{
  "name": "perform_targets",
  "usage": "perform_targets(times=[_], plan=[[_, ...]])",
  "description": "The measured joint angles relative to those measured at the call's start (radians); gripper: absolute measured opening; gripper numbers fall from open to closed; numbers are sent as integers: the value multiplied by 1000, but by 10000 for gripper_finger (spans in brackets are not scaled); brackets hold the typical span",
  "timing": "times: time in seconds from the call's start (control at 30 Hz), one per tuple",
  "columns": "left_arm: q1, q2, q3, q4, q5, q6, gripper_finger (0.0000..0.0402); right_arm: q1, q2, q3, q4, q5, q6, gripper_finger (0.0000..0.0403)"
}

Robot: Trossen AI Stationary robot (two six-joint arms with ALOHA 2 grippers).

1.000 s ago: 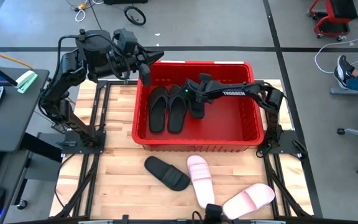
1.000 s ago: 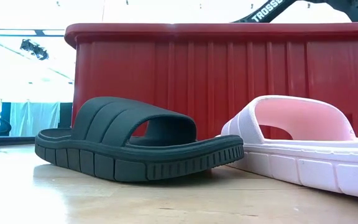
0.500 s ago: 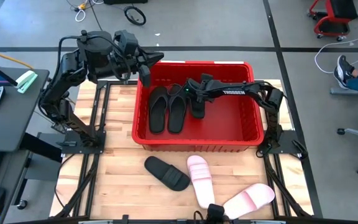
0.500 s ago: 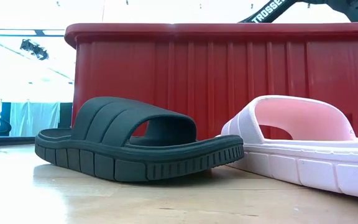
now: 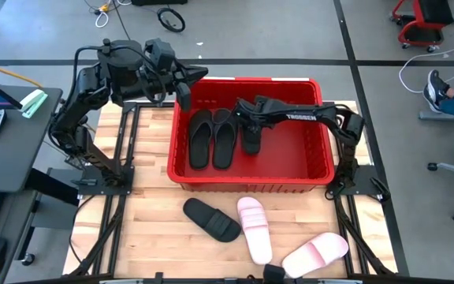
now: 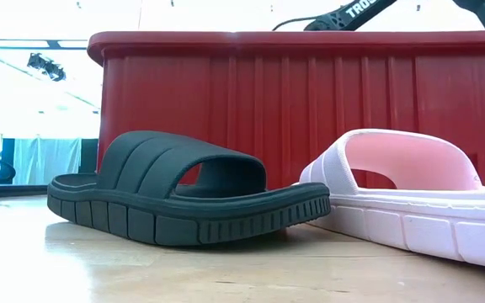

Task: Pick and place slides into bin
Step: Put the right black slide into the red bin, then put the black slide into the red bin

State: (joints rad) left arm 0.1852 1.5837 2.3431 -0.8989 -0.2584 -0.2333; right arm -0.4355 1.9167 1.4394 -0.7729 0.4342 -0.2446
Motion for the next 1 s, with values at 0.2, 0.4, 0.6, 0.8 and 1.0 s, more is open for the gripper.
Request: perform_targets(times=[0.2, 0.4, 0.6, 0.8, 1.0], plan=[[0, 0, 0, -14, 0, -27, 22, 5, -14, -1, -20, -3, 6, 107], [-16, 0, 0, -17, 0, -38, 11, 35, -117, -1, -44, -17, 6, 107], [-28, 0, 0, -22, 2, -37, 13, 66, -306, -1, -79, -209, 44, 108], [-44, 0, 0, -169, 104, 17, 27, 81, -580, -1, -143, -643, 230, 106], [-67, 52, 0, -359, 356, -86, 40, 125, -792, 0, -86, -949, 348, 106]])
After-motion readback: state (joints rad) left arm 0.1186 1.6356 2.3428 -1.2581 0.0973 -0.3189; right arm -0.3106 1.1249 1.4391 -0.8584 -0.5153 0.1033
